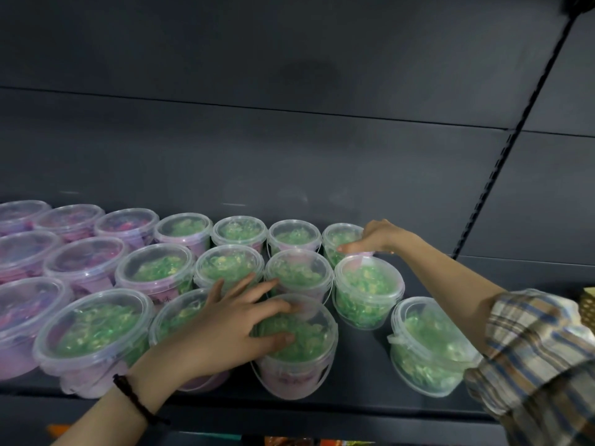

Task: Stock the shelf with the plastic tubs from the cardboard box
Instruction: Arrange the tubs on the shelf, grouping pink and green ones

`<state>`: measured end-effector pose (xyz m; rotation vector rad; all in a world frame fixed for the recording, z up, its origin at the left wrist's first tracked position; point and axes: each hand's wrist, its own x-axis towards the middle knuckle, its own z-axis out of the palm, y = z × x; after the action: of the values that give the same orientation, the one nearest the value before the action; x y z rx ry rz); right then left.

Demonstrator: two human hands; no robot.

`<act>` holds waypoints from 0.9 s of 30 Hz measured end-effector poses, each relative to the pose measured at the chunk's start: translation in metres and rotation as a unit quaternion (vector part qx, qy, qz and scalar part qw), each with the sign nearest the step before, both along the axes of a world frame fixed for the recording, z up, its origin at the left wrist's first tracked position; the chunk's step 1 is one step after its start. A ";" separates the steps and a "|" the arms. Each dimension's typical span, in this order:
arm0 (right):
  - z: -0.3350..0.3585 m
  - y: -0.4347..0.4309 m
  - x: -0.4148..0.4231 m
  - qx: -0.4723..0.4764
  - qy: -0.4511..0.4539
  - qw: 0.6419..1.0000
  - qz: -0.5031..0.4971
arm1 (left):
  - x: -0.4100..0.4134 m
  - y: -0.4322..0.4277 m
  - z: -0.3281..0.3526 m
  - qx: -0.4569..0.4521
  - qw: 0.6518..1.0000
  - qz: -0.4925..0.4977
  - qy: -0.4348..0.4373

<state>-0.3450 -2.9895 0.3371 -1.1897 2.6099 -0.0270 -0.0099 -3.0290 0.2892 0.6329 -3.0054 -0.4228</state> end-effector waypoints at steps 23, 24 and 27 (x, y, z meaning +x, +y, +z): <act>-0.004 -0.002 0.022 -0.069 -0.050 0.995 -0.042 | 0.005 -0.003 0.000 -0.012 1.000 0.000 0.013; -0.002 0.005 0.022 -0.080 -0.043 0.996 -0.025 | 0.004 -0.004 0.000 -0.008 1.000 0.000 0.012; 0.004 0.026 0.024 -0.146 -0.048 0.986 0.068 | 0.004 -0.005 0.000 0.002 1.000 0.002 0.004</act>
<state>-0.3206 -2.9637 0.3411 -1.4228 2.4946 -0.4432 -0.0062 -3.0339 0.2895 0.6354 -2.9967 -0.4316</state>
